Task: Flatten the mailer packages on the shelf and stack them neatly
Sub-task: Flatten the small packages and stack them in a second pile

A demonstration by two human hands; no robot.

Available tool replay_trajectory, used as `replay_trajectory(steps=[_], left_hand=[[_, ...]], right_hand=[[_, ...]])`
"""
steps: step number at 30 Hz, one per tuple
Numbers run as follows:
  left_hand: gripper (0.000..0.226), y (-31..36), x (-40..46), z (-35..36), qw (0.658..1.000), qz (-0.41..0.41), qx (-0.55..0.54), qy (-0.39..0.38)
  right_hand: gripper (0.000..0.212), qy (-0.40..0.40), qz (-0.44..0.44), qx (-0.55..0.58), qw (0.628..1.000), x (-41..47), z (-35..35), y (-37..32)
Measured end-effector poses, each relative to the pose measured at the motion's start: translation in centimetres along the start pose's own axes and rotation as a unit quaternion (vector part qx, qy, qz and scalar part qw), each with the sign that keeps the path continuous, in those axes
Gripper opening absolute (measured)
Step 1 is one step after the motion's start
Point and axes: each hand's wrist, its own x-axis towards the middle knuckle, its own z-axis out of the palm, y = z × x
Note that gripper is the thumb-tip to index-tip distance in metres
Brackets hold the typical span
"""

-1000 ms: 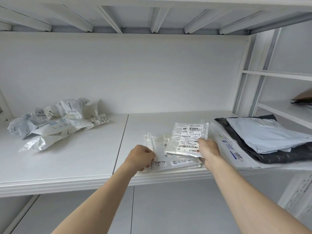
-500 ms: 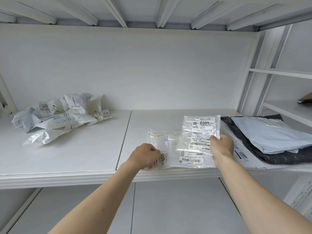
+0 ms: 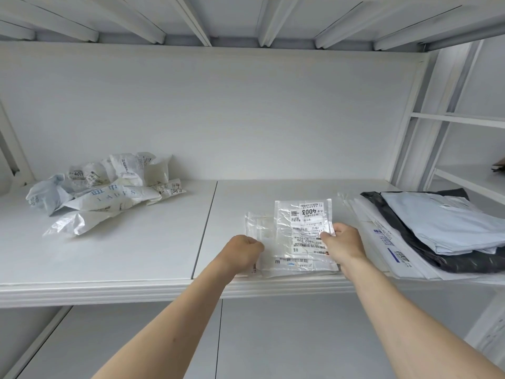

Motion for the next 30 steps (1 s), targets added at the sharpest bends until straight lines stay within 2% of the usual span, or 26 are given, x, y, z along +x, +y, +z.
replay_trajectory(steps=[3, 5, 9, 12, 15, 18, 20, 23, 25, 27, 30], left_hand=[[0.026, -0.2, 0.3, 0.2, 1.0, -0.002, 0.017, 0.001], [0.014, -0.3, 0.4, 0.4, 0.999, -0.002, 0.048, -0.001], [0.041, 0.1, 0.5, 0.4, 0.998, 0.013, 0.059, 0.004], [0.037, 0.5, 0.6, 0.3, 0.998, 0.021, 0.054, 0.018], [0.053, 0.5, 0.8, 0.4, 0.999, 0.008, 0.033, 0.024], [0.061, 0.5, 0.6, 0.4, 0.999, 0.004, 0.032, 0.017], [0.061, 0.4, 0.5, 0.4, 0.999, 0.007, 0.039, 0.014], [0.063, 0.0, 0.5, 0.6, 0.998, 0.007, 0.062, 0.02], [0.051, 0.0, 0.6, 0.8, 0.997, -0.003, 0.067, 0.024], [0.034, 0.1, 0.5, 0.9, 0.997, -0.01, 0.066, 0.029], [0.042, -0.2, 0.7, 0.9, 0.997, -0.009, 0.064, 0.029]], right_hand=[[0.018, 0.001, -0.026, -0.037, 0.999, 0.8, 0.5, 0.5], [0.015, 0.001, -0.044, -0.061, 0.997, 1.1, 0.6, 0.7], [0.012, -0.002, -0.064, -0.074, 0.995, 1.6, 1.1, 0.9], [0.014, -0.002, -0.07, -0.087, 0.994, 1.7, 1.4, 0.6], [0.016, -0.01, -0.075, -0.085, 0.993, 1.6, 1.7, 0.2], [0.045, -0.048, -0.079, -0.107, 0.99, 1.5, 1.6, 0.2], [0.059, -0.083, -0.096, -0.153, 0.98, 1.3, 1.5, 0.1], [0.053, -0.139, -0.134, -0.251, 0.949, 0.6, 1.6, -0.3], [0.053, -0.162, -0.142, -0.306, 0.927, -0.3, 1.5, -0.8], [0.054, -0.177, -0.146, -0.322, 0.919, -0.8, 1.3, -1.1], [0.055, -0.182, -0.149, -0.32, 0.918, -1.4, 0.8, -1.4]])
